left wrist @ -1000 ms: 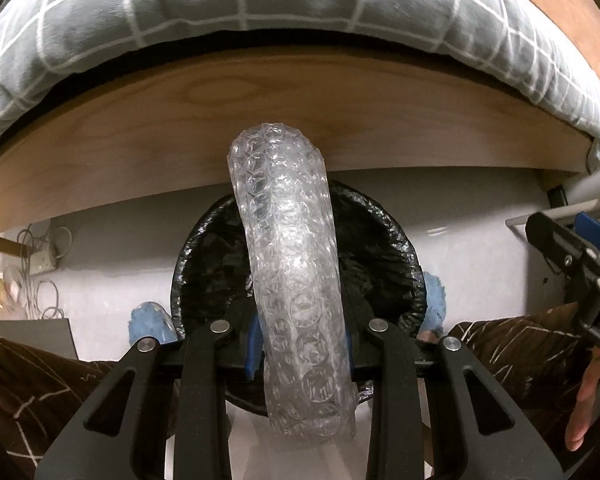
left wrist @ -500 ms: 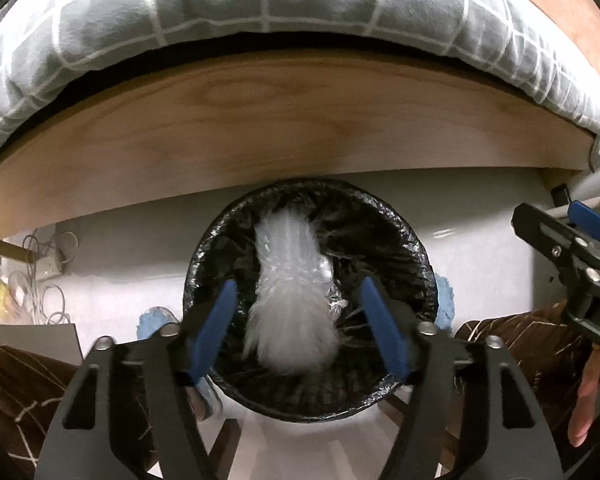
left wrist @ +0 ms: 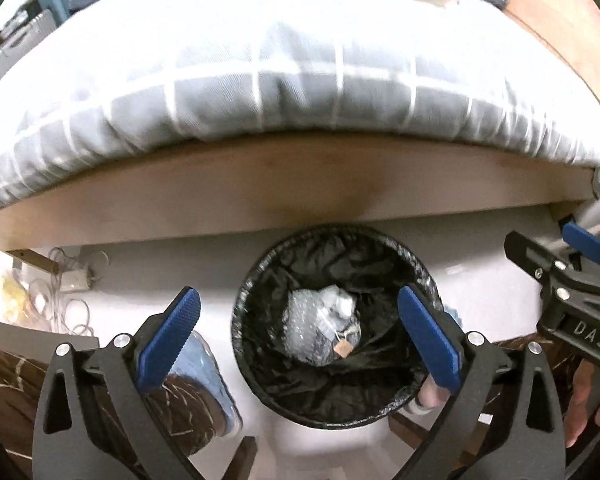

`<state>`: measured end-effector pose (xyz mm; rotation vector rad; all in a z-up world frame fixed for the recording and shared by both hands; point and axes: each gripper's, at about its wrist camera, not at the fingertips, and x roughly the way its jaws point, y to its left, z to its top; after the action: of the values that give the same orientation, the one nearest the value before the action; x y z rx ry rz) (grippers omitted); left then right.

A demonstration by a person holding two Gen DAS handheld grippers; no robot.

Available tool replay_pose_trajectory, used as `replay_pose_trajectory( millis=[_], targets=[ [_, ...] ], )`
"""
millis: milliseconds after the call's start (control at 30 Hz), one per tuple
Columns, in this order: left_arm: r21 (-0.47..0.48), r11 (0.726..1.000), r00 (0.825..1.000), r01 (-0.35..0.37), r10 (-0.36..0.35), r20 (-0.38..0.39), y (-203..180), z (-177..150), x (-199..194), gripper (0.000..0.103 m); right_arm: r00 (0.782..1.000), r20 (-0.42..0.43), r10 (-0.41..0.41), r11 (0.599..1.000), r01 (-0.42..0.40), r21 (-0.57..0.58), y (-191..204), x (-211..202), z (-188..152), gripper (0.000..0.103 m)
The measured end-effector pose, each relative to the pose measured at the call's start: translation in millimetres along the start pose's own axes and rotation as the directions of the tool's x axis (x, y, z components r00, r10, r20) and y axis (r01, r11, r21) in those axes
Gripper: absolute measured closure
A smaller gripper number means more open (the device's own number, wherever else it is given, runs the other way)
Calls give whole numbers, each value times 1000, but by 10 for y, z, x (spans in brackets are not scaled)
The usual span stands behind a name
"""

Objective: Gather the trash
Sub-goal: 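Move both open tools back over the bed toward the remaining trash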

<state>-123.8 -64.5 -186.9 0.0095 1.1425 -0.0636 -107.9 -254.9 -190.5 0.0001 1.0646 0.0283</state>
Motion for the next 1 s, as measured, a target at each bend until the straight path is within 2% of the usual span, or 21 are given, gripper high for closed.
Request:
replay_pose_trajectory(
  millis=[200, 467, 667, 767, 1000],
  targets=[
    [-33, 999, 998, 0, 2, 69, 141, 162, -333, 6, 995, 96, -4, 1000, 5, -3, 49, -327, 144, 8],
    [-63, 998, 989, -16, 25, 143, 289, 424, -670, 6, 979, 204, 3, 1000, -2, -5, 90, -687, 367, 8],
    [-85, 996, 975, -34, 52, 217, 445, 737, -928, 6, 968, 253, -2, 1000, 8, -24, 157, -862, 603, 8],
    [-100, 995, 971, -18, 41, 234, 531, 917, -1005, 6, 963, 268, -8, 1000, 15, -23, 174, -891, 761, 8],
    [-102, 994, 961, -29, 55, 271, 670, 1300, -1065, 6, 956, 294, 3, 1000, 2, -16, 206, -863, 1147, 8]
  ],
)
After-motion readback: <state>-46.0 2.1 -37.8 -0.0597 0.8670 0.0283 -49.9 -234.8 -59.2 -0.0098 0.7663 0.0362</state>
